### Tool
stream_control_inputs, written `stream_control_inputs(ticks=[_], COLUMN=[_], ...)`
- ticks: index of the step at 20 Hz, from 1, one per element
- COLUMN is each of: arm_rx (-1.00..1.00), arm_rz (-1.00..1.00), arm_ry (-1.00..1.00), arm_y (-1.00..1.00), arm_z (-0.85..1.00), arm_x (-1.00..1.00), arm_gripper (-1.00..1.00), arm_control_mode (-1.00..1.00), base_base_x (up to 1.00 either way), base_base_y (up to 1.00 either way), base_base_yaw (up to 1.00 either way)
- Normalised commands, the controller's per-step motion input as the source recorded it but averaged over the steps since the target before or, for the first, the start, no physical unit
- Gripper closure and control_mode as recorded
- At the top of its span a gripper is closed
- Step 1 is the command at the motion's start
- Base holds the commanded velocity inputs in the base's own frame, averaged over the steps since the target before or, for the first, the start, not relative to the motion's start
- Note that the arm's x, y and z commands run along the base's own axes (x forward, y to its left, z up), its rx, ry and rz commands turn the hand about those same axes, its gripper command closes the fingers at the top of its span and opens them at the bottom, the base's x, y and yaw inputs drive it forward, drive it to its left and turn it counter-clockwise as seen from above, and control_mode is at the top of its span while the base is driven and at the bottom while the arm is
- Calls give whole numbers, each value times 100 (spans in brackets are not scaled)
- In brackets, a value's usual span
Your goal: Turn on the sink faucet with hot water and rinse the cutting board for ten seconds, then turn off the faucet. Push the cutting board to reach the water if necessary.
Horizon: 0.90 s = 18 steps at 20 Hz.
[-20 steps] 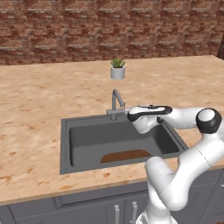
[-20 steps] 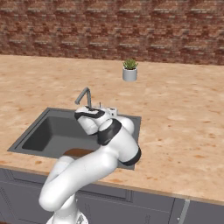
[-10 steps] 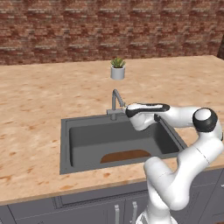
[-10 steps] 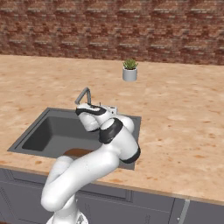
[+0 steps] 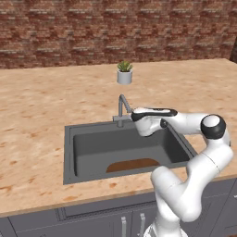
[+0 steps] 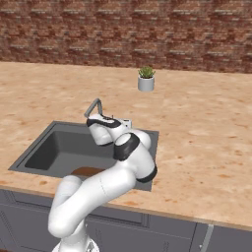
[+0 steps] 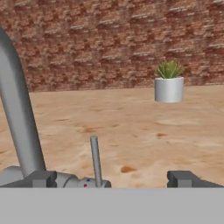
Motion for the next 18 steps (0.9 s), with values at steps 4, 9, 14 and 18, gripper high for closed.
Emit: stream_control_inputs(ticks=[4, 9, 14, 18], arm_rx=[0, 0, 0, 0], arm_rz=[0, 0, 0, 0], arm_ry=[0, 0, 0, 0], arm_y=[4, 4, 8, 8], arm_z=[-9, -4, -1, -2], arm_x=[13, 15, 21, 16], arm_gripper=[-100, -100, -100, -100], arm_control_mode=[-100, -100, -100, -100], base_base_x=[0, 0, 0, 0], base_base_y=[0, 0, 0, 0], base_base_yaw=[0, 0, 0, 0])
